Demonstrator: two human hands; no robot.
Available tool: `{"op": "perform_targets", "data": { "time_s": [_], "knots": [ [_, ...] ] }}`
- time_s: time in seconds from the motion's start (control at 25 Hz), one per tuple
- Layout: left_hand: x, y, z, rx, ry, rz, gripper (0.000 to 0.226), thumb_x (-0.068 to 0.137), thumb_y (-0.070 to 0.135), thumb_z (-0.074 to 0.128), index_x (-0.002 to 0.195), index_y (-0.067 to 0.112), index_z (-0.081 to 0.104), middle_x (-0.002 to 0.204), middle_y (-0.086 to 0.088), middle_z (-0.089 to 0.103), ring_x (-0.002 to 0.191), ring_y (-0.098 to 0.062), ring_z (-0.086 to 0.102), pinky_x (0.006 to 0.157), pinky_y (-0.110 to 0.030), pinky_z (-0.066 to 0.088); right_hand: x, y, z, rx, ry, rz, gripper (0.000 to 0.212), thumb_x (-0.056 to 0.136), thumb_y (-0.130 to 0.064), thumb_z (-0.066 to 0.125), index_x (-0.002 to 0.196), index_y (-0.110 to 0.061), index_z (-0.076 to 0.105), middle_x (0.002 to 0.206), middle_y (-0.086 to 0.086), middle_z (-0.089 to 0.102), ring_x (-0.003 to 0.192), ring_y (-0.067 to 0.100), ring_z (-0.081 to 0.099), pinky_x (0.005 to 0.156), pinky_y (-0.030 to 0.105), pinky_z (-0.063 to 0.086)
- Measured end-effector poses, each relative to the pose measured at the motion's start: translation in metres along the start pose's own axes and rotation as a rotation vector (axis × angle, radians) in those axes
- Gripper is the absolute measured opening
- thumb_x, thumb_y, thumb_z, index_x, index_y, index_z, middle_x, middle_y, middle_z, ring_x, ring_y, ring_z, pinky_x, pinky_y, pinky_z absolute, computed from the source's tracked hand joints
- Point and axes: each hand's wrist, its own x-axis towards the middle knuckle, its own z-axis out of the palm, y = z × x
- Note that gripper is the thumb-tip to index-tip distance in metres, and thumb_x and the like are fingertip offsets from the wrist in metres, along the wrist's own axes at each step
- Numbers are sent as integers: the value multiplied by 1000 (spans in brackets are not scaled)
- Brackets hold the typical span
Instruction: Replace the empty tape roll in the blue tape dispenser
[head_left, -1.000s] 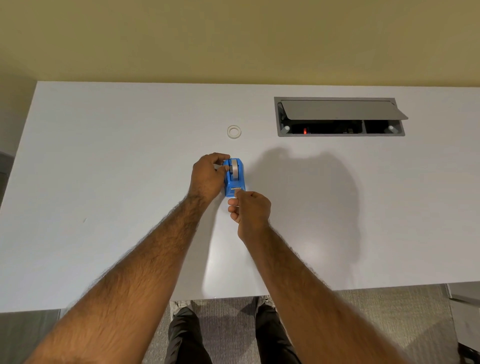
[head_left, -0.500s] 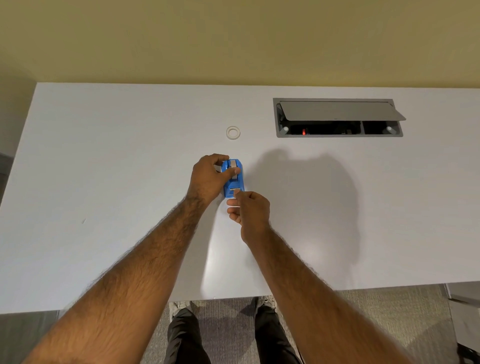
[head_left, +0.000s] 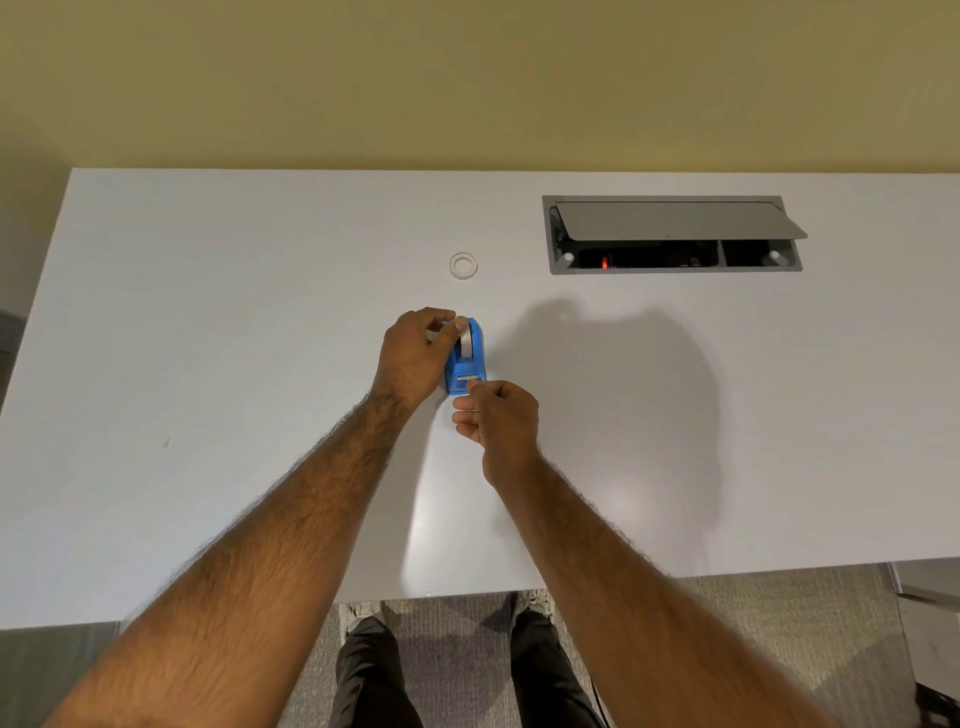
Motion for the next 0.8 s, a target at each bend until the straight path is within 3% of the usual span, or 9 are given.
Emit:
{"op": "perform_targets", "data": {
  "time_s": [0.08, 0.2, 0.4, 0.48, 0.6, 0.8],
  "knots": [
    [0, -2, -2, -9, -13, -7, 43, 95, 48, 61, 123, 17, 68, 123, -6, 68, 102, -25, 67, 92, -43, 59, 0, 1, -1, -3, -5, -7, 14, 93, -22, 67, 94, -8, 68, 85, 9, 75, 67, 19, 71, 58, 22, 59],
    [-1, -5, -2, 26, -58, -8, 55, 86, 49, 72, 131, 20, 63, 127, -2, 64, 96, -19, 65, 82, -24, 52, 0, 3, -3, -10, -8, -18, 17, 93, -23, 67, 100, -7, 68, 88, 10, 75, 69, 19, 71, 61, 23, 60],
    [-2, -6, -2, 53, -48, 14, 49, 90, 47, 68, 131, 20, 63, 127, -3, 64, 96, -17, 64, 81, -22, 48, 1, 3, -4, -8, 2, -24, 17, 93, -22, 67, 99, -6, 68, 89, 13, 75, 67, 18, 70, 65, 26, 62],
    [-3, -5, -3, 56, -36, 31, 42, 97, 46, 57, 129, 20, 65, 125, -3, 65, 103, -20, 64, 89, -26, 51, 1, 4, -6, -12, -2, -27, 12, 93, -21, 67, 96, -9, 68, 88, 12, 75, 66, 18, 70, 61, 24, 61],
    [-3, -7, -3, -29, -47, 3, 41, 106, 39, 41, 131, 15, 63, 125, -7, 66, 113, -29, 64, 103, -47, 52, 0, 4, -9, -9, 0, -19, 6, 93, -17, 64, 89, -13, 66, 84, 10, 74, 63, 17, 70, 58, 23, 60],
    [-12, -10, -7, -39, -28, -22, 41, 108, 33, 35, 128, 14, 65, 116, -4, 67, 106, -31, 66, 98, -52, 54, 3, 5, -13, -57, 8, -27, 9, 94, -18, 63, 86, -15, 65, 77, 6, 73, 60, 16, 70, 55, 24, 59]
  ]
}}
